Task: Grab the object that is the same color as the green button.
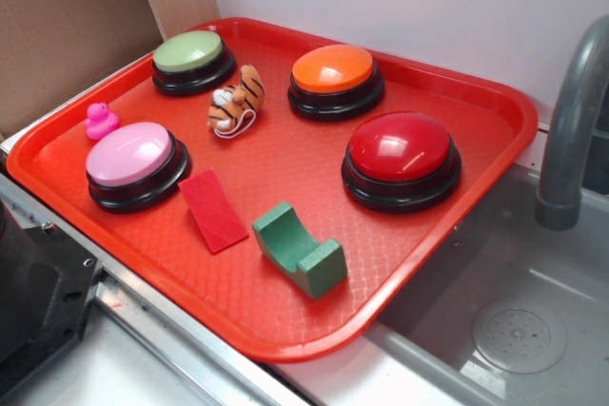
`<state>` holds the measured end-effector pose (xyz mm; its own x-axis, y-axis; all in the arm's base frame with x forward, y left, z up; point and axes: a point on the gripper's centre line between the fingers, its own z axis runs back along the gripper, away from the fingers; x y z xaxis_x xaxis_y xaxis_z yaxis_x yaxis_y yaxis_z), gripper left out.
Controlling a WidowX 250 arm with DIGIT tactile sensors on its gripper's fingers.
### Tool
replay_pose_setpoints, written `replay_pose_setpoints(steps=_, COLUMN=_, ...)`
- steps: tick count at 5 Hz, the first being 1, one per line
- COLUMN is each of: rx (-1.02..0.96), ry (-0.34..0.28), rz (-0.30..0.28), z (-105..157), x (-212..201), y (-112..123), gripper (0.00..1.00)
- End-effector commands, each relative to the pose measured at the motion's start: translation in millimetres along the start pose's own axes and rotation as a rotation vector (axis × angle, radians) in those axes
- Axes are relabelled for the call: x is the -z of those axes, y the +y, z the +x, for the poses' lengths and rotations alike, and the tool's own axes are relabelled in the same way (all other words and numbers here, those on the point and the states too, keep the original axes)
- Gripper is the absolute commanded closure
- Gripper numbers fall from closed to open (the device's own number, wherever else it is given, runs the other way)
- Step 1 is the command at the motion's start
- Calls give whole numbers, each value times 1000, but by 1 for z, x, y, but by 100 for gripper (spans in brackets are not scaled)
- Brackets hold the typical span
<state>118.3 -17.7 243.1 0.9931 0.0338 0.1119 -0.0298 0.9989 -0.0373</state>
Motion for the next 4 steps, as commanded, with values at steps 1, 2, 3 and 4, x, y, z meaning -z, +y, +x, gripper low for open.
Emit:
replay_pose_setpoints(steps=1, rx=0, ry=0, rz=0, z=0, x=0, y=0, gripper=0)
replay_pose_setpoints(steps=2, rx=253, ry=-91, rz=4, z=20, x=19, y=-35, gripper=0)
replay_pose_setpoints(steps=3, rx=505, ry=-97, rz=-7, z=30, x=43, y=-57, gripper=0)
replay_pose_setpoints(steps=4, rx=757, ry=-26, rz=-18, z=23, x=77, y=-69, gripper=0)
